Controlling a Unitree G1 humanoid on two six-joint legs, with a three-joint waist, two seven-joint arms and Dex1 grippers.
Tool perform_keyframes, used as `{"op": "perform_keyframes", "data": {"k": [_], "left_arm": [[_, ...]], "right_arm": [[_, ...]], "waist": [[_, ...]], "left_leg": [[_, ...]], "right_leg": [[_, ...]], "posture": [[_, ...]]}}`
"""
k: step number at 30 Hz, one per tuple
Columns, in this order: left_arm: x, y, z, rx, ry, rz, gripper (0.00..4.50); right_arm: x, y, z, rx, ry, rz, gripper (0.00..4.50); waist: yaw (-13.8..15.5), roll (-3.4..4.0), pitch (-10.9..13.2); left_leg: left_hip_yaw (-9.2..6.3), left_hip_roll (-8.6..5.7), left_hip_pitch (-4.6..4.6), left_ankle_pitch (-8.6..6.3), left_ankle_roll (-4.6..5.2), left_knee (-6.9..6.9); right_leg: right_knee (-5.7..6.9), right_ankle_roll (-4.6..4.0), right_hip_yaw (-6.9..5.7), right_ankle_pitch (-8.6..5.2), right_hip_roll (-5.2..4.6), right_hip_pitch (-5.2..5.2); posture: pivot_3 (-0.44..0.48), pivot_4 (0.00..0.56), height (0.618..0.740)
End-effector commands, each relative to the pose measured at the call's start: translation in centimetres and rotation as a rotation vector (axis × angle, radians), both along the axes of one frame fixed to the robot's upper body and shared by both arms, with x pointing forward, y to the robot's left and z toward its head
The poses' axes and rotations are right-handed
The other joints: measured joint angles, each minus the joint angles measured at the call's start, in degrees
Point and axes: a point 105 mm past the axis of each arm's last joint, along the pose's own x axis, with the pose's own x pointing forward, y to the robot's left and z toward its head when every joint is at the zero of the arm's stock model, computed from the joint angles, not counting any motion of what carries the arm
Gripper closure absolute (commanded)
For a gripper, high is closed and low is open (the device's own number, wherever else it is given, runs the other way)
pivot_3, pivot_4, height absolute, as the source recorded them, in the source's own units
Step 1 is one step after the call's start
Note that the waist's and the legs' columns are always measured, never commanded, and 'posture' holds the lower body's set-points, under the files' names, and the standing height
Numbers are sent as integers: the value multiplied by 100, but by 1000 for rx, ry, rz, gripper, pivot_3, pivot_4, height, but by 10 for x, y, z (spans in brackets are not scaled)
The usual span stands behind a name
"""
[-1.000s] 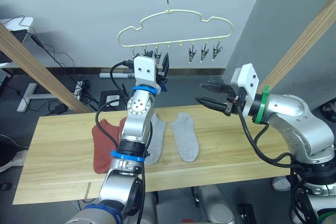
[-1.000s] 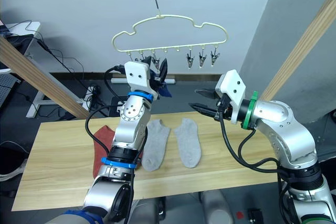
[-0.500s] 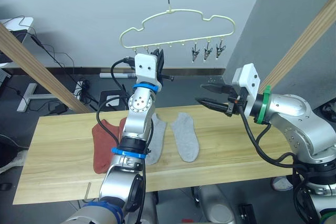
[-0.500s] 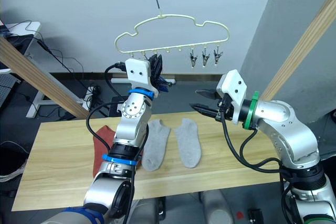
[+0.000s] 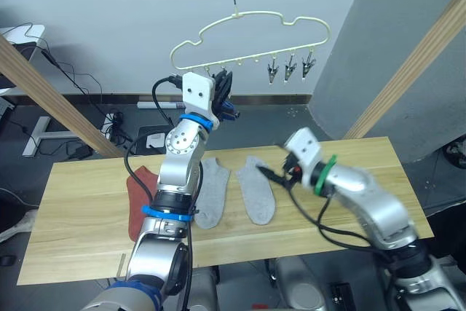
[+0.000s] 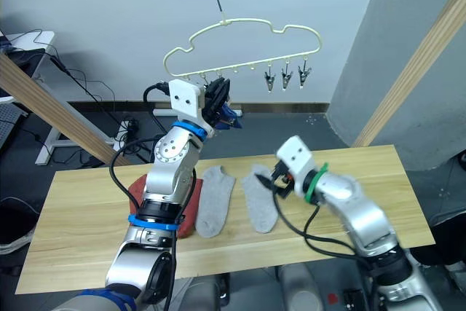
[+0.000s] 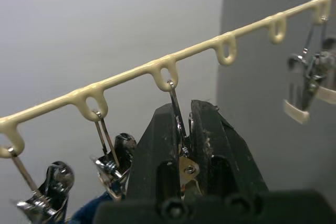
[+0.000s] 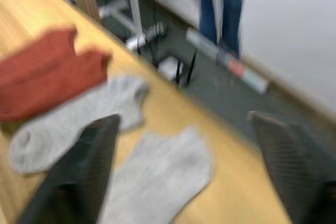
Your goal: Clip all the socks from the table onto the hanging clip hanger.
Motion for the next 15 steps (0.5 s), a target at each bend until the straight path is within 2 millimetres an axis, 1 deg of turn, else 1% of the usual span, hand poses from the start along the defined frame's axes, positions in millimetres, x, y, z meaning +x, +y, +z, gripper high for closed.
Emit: {"op": "perform_keyframes", "data": {"k": [1, 7, 10, 12, 15], "left_arm": [[-10, -4, 16, 17, -37, -90, 4389], [-13, -2, 16, 26, 1, -155, 4389], [-16, -3, 15, 19, 20, -185, 4389], [-17, -4, 15, 22, 29, -198, 4389], [-18, -4, 14, 22, 44, -207, 4389]], "right_arm": [[7, 15, -17, -25, -20, -53, 0], [34, 26, -46, -52, -18, -145, 0], [42, 28, -55, -63, -8, -158, 0], [47, 28, -63, -70, 12, -170, 0], [49, 26, -75, -89, 57, -172, 0]], "waist": [[2, 1, 0], [20, 0, 0], [21, 0, 0], [18, 0, 0], [19, 0, 0]], "left_leg": [[2, 0, 0, 0, 0, 1], [-1, -2, 0, 0, 0, 3], [-1, -2, -1, 0, 0, 2], [-2, -1, -1, 0, 1, 1], [-2, -1, -1, 0, 1, 0]], "right_leg": [[0, 0, 2, 0, -1, 0], [-1, 0, 0, 0, -3, 2], [-2, -2, 0, 1, -4, 2], [-2, -26, -1, 15, -3, 2], [-2, -28, -1, 17, -3, 2]], "posture": [[-252, 287, 740], [-231, 289, 740], [-229, 288, 740], [-223, 287, 740], [-221, 286, 740]]}}
